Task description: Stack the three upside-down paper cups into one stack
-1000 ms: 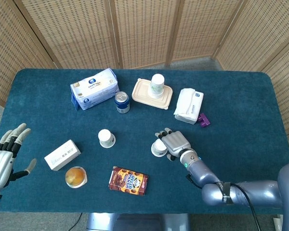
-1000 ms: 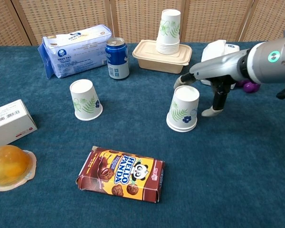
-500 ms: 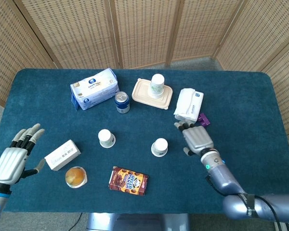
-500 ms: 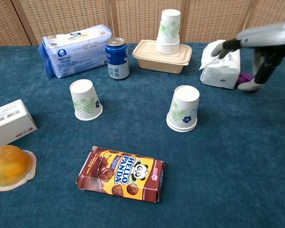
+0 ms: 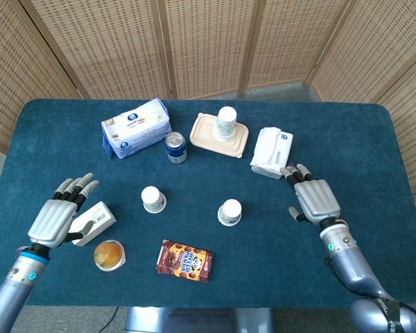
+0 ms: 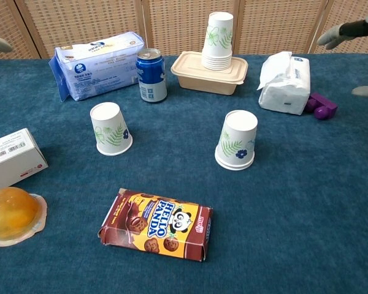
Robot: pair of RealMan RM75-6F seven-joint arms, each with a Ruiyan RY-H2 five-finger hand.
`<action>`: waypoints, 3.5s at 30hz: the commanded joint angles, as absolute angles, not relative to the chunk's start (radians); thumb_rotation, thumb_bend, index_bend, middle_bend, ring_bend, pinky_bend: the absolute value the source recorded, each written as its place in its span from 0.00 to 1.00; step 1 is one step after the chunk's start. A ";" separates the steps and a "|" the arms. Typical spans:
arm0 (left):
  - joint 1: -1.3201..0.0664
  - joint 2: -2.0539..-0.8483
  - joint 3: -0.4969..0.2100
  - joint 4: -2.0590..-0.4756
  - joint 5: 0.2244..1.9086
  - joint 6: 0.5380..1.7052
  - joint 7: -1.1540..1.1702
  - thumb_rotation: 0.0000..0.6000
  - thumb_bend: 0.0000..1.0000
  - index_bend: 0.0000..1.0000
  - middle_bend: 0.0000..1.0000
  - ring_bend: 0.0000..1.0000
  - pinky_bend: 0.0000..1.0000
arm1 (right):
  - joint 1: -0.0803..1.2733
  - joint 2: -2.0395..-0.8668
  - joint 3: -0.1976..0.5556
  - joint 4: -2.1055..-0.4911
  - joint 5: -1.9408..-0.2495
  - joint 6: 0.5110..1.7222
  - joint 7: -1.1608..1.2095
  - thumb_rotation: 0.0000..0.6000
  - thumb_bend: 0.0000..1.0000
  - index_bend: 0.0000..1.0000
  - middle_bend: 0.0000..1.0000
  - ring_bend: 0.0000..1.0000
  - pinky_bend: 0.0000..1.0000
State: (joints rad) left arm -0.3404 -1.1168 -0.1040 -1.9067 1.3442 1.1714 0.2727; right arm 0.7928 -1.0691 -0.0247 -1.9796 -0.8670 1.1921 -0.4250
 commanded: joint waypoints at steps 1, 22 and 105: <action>-0.375 -1.154 -0.119 -1.889 1.300 1.140 0.314 1.00 0.41 0.00 0.00 0.00 0.02 | 0.746 -1.050 -0.022 -1.986 -0.932 1.222 -0.392 1.00 0.37 0.00 0.11 0.00 0.44; -0.632 -1.402 -0.180 -1.619 1.130 0.868 0.293 1.00 0.41 0.00 0.00 0.00 0.04 | 0.598 -0.969 -0.001 -2.045 -1.059 1.260 -0.379 1.00 0.36 0.01 0.11 0.00 0.44; -0.755 -1.376 -0.233 -1.785 1.296 0.948 0.072 1.00 0.46 0.31 0.26 0.35 0.62 | 0.471 -0.957 0.120 -2.026 -1.077 1.174 -0.345 1.00 0.37 0.03 0.11 0.00 0.43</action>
State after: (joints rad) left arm -0.7478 -1.3751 -0.2293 -1.7784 1.2900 0.9529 0.0730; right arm 0.4708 -0.9571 0.1194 -2.0242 -1.0756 1.1734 -0.3433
